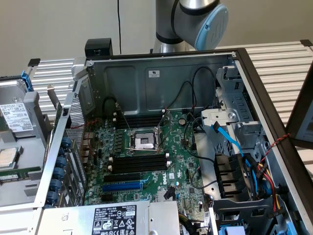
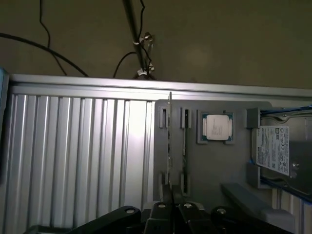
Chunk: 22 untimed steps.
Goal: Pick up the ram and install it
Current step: 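Pick up the ram and move it above insertion slot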
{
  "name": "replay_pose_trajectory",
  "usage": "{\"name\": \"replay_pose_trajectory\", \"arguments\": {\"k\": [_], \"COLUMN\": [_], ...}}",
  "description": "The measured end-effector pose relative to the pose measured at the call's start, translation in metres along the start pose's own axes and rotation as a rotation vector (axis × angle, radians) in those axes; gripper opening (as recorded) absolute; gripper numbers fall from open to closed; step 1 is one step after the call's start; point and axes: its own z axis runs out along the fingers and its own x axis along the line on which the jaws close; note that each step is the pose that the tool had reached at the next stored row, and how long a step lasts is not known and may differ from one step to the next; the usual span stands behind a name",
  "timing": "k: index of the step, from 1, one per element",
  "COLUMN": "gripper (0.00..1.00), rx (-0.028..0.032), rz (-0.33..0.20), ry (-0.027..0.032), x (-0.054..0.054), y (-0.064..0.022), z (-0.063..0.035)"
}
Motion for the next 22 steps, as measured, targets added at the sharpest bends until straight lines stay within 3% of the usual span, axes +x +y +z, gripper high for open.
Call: {"name": "replay_pose_trajectory", "arguments": {"k": [10, 16, 19, 22], "gripper": [0.12, 0.12, 0.12, 0.12], "rx": [-0.0002, -0.0013, 0.0001, 0.0054], "rz": [0.001, 0.001, 0.001, 0.001], "ry": [0.0000, -0.0002, 0.0000, 0.0002], "x": [0.002, 0.003, 0.003, 0.003], "y": [0.0016, -0.0049, -0.0077, -0.0210], "z": [-0.0457, -0.0732, -0.0743, -0.0741]}}
